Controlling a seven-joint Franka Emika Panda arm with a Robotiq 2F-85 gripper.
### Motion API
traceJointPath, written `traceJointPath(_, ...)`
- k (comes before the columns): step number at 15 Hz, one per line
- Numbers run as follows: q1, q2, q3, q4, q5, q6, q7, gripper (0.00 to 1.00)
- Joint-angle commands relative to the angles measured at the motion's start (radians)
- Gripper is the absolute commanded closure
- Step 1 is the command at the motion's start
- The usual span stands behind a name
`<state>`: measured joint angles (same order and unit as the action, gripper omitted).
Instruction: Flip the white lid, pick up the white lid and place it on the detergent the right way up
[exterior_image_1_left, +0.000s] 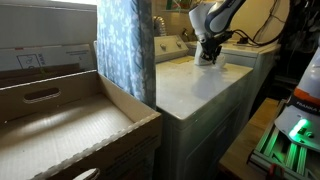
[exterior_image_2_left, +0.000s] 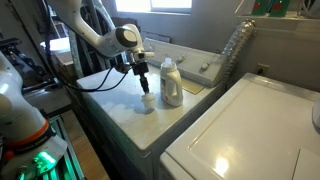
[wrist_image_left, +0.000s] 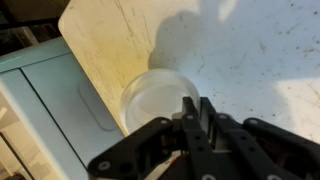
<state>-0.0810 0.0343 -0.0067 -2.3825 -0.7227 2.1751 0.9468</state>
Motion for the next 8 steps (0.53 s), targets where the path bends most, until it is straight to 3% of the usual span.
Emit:
traceJointPath(1, 0.037, 0.049, -0.009, 0.031, -0.055, -0.018, 0.048, 0.96)
traceJointPath(4, 0.053, 0.066, -0.01, 0.044, -0.065, -0.017, 0.05, 0.96)
traceJointPath(5, 0.057, 0.069, -0.01, 0.046, -0.062, -0.014, 0.048, 0.87)
traceJointPath(6, 0.059, 0.071, -0.01, 0.048, -0.056, -0.009, 0.046, 0.65)
traceJointPath(8, 0.064, 0.075, -0.01, 0.049, -0.049, -0.002, 0.044, 0.62)
